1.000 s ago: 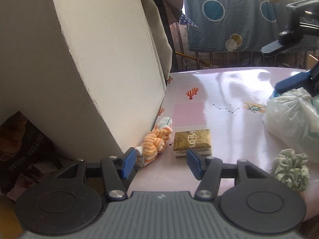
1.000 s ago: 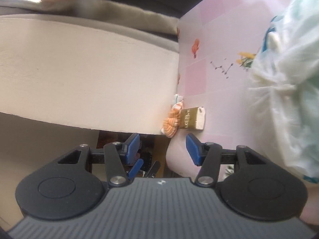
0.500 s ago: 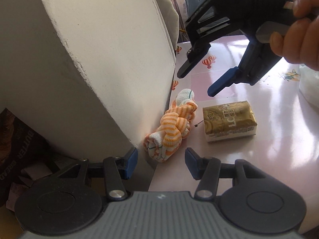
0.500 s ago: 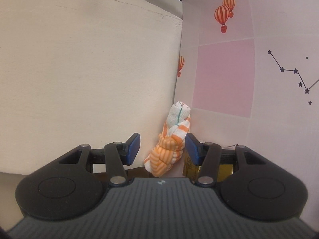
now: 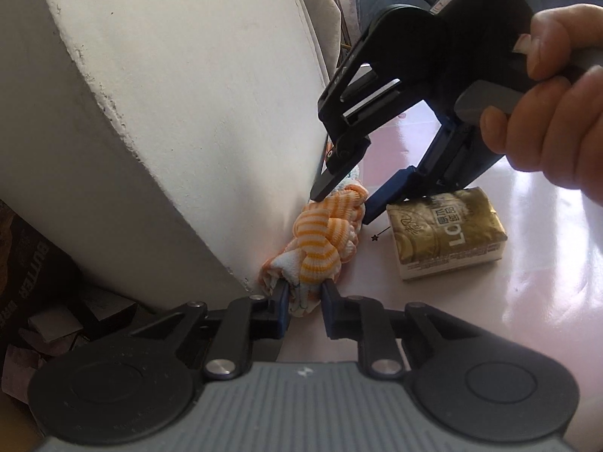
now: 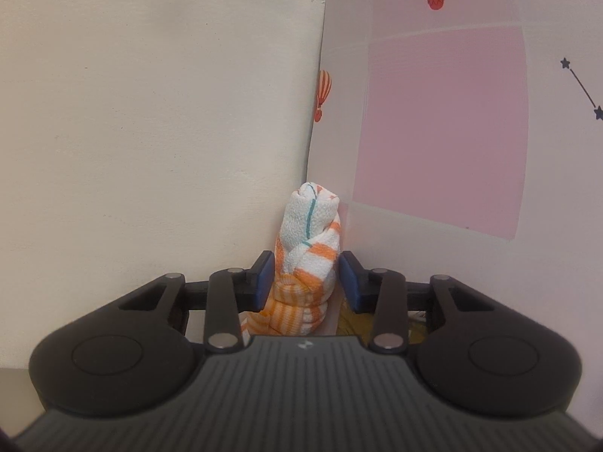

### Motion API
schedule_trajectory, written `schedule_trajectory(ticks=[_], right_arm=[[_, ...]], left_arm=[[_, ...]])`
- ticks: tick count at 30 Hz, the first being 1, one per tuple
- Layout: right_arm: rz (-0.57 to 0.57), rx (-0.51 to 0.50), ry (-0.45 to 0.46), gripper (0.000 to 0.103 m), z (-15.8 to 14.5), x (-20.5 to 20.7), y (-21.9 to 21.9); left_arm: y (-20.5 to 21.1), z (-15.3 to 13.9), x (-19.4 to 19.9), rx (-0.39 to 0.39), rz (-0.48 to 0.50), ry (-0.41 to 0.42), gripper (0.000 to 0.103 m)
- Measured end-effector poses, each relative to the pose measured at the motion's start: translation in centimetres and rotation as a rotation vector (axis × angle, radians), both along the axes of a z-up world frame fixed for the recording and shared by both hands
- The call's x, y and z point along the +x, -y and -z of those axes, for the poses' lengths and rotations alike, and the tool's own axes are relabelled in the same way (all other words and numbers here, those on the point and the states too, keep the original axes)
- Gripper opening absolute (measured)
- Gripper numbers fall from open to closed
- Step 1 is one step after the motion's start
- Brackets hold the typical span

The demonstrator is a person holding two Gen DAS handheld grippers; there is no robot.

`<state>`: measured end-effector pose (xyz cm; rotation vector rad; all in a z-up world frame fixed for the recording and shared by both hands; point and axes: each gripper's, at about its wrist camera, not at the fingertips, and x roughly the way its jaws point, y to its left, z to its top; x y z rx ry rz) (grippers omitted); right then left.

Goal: Organize soft objects
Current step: 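Lift the striped cloth with the right tool and carry it over the box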

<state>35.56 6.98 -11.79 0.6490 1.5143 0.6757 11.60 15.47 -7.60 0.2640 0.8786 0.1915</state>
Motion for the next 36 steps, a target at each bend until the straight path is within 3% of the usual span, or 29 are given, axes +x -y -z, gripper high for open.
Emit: schedule_trajectory(ticks=[5,11,17,25,32,36], right_arm=[[0.014,0.022,0.007,0.025,-0.5,0.4,0.6],[0.016,0.076,0.037,0.023,-2.8,0.4,1.9],[0.028,0.142,0.085,0.023,-6.6,-1.4,4.4],[0.1,0.231,0.178,0.023,-12.9,-6.9,12.8],[0.26,0.25,0.26,0.023,-15.5,-12.7,23.1],[0.353,0.247,0.296,0.023,-16.6,-16.0,30.0]], left_arm=[[0.3,-0.4,-0.4,0.004,0.013,0.019,0.016],[0.6,-2.3,-2.3,-0.008,0.016,0.073,0.015],[2.2,-6.2,-5.9,-0.026,0.051,0.155,0.015],[7.0,-11.0,-11.4,-0.04,0.201,0.256,0.015],[13.2,-13.1,-14.2,-0.072,0.411,0.296,0.016],[18.3,-14.2,-13.8,-0.11,0.534,0.296,0.016]])
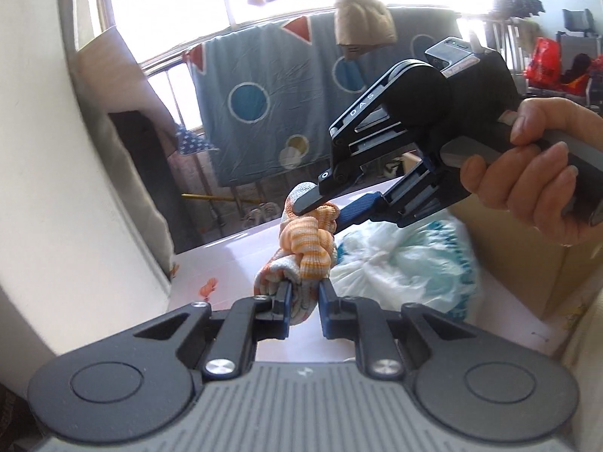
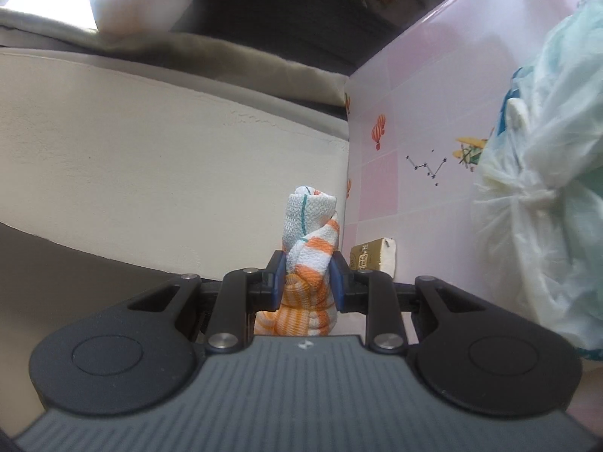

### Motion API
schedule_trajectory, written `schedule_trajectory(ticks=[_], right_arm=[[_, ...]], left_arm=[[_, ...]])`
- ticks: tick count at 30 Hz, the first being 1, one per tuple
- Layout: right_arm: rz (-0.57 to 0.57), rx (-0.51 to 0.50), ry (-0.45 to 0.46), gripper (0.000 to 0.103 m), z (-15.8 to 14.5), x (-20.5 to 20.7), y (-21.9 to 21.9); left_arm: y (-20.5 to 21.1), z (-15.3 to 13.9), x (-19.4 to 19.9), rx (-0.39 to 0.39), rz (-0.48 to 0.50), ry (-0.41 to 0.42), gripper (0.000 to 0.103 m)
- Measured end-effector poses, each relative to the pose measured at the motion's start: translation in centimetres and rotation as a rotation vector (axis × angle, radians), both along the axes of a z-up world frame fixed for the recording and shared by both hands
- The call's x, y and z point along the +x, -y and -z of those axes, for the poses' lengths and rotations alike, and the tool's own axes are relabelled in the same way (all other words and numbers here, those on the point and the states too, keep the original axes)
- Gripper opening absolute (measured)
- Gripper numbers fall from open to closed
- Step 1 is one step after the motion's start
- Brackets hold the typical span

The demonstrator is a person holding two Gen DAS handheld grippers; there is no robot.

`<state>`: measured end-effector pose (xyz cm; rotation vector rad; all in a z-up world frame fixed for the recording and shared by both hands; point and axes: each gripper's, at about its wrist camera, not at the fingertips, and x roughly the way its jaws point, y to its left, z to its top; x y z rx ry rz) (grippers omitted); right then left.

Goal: Organize soft objects
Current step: 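Lift the striped cloth with the right tool and carry it over the box, then lower the striped cloth into the box and open the right tool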

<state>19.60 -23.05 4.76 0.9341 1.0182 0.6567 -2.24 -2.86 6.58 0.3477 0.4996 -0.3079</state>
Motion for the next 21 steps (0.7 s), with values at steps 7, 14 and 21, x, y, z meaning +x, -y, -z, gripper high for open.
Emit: schedule_trajectory(ticks=[7,14,21], right_arm=[[0.179,-0.036,0.065,0.023,-2.0,-6.2,12.3],[0.366,-0.065,0.091,0.023,-2.8,-13.2,24.8],[0.47,-0.147,0.047,0.023,-0.1,-15.7,30.6]], left_arm=[[9.6,-0.4,1.3,-0.057,0.242,-0.009,0.016],[18.5,0.5,1.5,-0.113,0.446,-0.059,0.017],[25.5,2.7,2.2,-0.118,0.563,-0.161,0.017]])
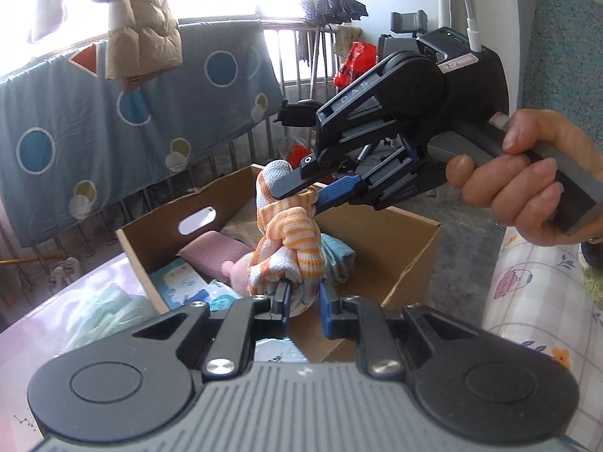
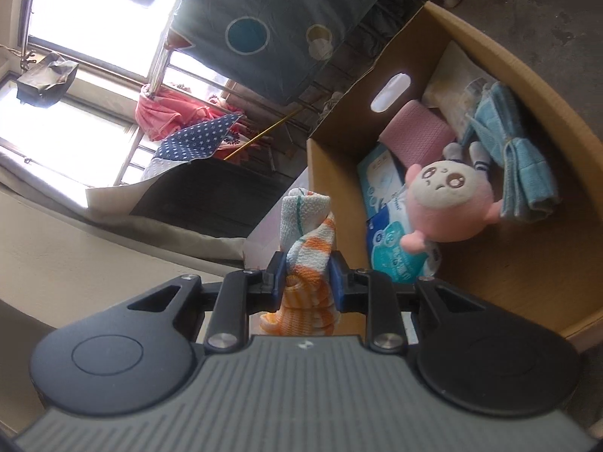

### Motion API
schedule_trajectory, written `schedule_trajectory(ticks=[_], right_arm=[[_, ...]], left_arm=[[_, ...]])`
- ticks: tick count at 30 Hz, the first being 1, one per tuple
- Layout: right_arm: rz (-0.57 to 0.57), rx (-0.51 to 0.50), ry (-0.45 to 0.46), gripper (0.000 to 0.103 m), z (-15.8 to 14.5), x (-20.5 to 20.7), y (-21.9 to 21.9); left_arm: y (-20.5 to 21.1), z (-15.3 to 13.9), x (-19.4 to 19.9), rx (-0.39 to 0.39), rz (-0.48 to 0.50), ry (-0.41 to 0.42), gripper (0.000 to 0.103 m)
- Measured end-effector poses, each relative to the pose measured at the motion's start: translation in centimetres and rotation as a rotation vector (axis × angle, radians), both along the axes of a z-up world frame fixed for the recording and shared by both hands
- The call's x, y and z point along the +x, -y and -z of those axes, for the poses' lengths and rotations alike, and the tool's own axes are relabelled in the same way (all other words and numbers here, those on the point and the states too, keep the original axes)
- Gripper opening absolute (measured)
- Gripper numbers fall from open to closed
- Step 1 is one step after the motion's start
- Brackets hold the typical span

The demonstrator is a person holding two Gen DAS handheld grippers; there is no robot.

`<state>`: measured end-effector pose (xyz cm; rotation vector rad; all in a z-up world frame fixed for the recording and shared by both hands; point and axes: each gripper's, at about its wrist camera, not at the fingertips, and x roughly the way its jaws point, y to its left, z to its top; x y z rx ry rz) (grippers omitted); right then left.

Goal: Organize soft objects
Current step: 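Lower the striped cloth into the box and open the right tool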

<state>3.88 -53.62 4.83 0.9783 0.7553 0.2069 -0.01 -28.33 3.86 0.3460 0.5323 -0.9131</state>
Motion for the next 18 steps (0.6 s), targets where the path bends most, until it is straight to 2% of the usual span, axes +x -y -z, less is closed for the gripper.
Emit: schedule_trajectory(ticks=[5,11,18], right_arm=[[0.02,-0.074,-0.045,0.023,0.9,0.0,2.4],[0.026,-0.174,-0.085,0.023,1.5,1.2,3.8],[0.017,-0.369,-0.137,0.023,0.9,2.2,4.7]], left_arm=[[3.2,2.0,0.9,0.018,0.034,-0.072,0.017],[5.3,3.3,2.5,0.026,0.046,-0.153,0.017],[6.5,4.1,3.6,0.027,0.061,-0.204,0.019]])
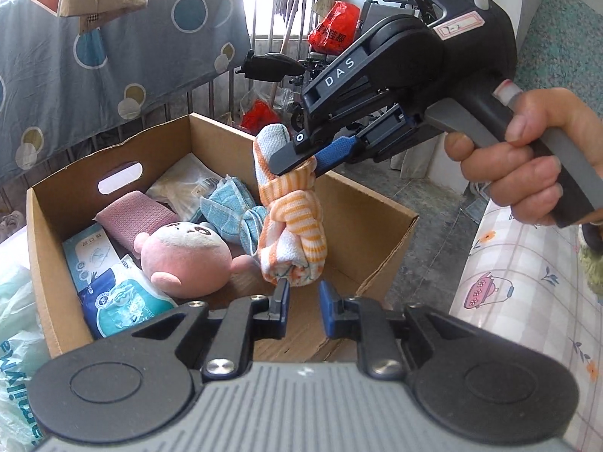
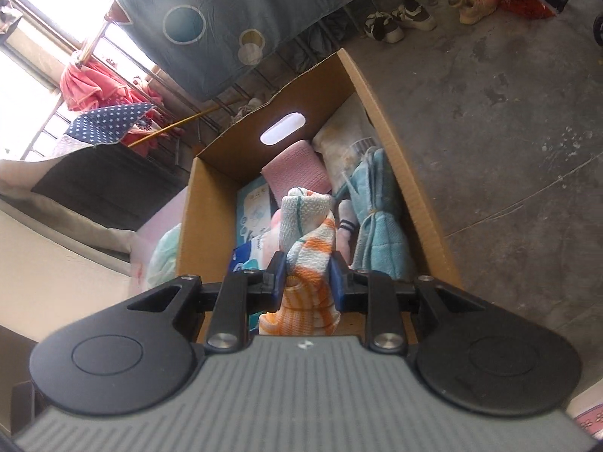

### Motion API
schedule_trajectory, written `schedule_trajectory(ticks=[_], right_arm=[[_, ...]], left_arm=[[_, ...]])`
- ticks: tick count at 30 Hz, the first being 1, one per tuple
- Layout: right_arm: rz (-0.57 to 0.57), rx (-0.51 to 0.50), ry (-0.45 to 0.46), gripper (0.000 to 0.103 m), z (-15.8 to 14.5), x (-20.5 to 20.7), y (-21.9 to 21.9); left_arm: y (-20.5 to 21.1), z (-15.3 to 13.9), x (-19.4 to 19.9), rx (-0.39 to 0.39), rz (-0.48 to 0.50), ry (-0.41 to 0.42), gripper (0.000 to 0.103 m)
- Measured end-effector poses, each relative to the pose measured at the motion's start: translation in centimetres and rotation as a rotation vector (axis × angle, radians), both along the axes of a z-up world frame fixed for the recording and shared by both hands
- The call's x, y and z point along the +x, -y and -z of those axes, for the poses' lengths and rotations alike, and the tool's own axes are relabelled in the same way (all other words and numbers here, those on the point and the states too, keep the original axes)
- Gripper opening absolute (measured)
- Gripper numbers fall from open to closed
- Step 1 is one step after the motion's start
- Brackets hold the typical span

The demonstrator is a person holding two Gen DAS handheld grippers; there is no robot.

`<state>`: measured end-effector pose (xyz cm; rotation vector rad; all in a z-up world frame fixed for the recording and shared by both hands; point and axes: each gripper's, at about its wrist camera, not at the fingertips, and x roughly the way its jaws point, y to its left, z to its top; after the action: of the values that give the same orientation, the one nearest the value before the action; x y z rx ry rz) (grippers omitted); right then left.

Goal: Organize soft objects
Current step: 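Lower the striped cloth into the box and open the right tool, then reach the right tool down to the green tie-dye scrunchie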

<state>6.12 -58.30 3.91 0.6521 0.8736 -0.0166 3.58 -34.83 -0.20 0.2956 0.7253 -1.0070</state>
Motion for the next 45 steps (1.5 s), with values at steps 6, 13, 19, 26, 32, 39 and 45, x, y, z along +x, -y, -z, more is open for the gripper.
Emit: schedule_trajectory(ticks=[6,13,19,26,32,39,45], right_arm=[[0.005,-0.085,-0.045,0.023,-0.3,-0.7,0.6],[-0.051,-0.215,-0.095,0.023,-0.7,-0.4,-0.6],[-0.139,-0.358,-0.233,0.025,0.3,1.3,-3.1],[-0.124,-0.354,-0.248,0.028,0.0,1.1,-3.8],[-0.095,-0.324,-0.161,0.03,-2.6,-1.2,-4.5],[-0.105,-0.089,0.126,0.042,-6.7,-5.7,-7.9],[-0.187,0.092,0.248,0.046,-7.9,-6.0,-13.5]], left_arm=[[-0.5,0.7,0.3,0.027,-0.017,-0.023,0.019],[-2.5,0.3,0.7,0.044,-0.084,-0.016,0.02],[-4.4,-0.1,1.3,0.058,-0.15,-0.008,0.026],[-6.0,-0.9,1.0,0.059,-0.184,0.005,0.032],[-7.8,-1.5,0.4,0.046,-0.216,0.01,0.04],[-12.0,-2.7,-0.4,0.04,-0.284,0.016,0.058],[-18.0,-3.9,-1.2,0.057,-0.394,0.058,0.067]])
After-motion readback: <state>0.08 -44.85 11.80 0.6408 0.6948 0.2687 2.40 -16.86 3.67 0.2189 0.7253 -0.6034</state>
